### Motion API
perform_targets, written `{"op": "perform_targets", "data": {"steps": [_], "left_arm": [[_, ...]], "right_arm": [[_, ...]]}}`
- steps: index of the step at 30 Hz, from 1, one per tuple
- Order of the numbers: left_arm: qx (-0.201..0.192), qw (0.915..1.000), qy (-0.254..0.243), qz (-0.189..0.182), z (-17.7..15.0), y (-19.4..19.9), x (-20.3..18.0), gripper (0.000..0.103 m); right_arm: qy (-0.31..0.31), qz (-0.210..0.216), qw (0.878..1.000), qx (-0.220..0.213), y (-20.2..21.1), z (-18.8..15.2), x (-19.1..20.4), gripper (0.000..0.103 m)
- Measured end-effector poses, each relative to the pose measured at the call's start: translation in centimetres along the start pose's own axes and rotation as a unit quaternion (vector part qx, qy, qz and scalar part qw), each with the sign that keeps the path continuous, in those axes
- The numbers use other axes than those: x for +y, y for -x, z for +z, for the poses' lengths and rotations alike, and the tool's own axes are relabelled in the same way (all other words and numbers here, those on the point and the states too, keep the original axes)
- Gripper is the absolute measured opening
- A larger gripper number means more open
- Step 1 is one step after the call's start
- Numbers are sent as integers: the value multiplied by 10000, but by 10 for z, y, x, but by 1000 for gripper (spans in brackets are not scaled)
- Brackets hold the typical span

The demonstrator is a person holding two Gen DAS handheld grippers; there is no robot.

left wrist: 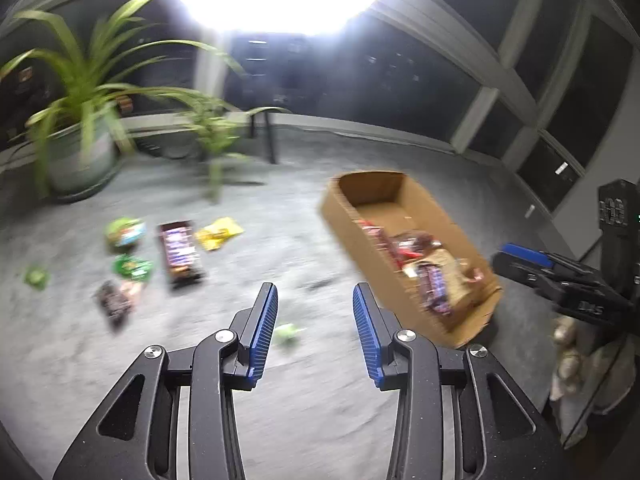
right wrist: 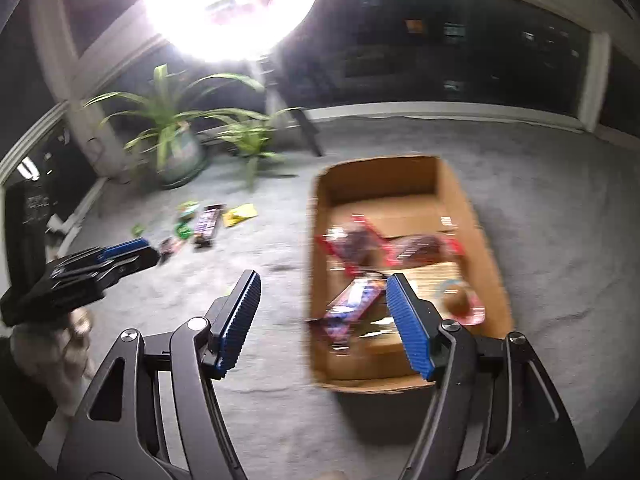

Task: Organize snacks
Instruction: 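Grasp the dark wrapped candy with the left tool while the right tool grasps the clear-wrapped green candy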

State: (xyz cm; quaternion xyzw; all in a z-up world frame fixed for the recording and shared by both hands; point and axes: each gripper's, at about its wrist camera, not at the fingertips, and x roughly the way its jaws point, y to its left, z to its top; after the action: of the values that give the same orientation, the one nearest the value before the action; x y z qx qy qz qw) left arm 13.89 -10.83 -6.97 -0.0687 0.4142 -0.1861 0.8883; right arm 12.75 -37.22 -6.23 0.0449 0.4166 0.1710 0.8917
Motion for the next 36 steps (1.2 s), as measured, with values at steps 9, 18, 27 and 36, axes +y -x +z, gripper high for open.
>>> {"op": "perform_targets", "data": {"steps": [9, 18, 27, 36], "left_arm": [[33, 9971, 551, 521, -15, 30, 96, 38], [286, 9940, 884, 574, -21, 13, 148, 38], [736, 9902, 1133, 348, -21, -32, 166, 38], [843, 9884, 1106, 613, -12, -62, 167, 38]], "right_arm": [[226, 474, 9976, 446, -47, -8, 80, 68], [339, 258, 9935, 1056, -127, -19, 105, 51], [152, 59, 9900, 1402, -155, -29, 94, 51], [122, 96, 9885, 1504, -164, -28, 90, 51]]}}
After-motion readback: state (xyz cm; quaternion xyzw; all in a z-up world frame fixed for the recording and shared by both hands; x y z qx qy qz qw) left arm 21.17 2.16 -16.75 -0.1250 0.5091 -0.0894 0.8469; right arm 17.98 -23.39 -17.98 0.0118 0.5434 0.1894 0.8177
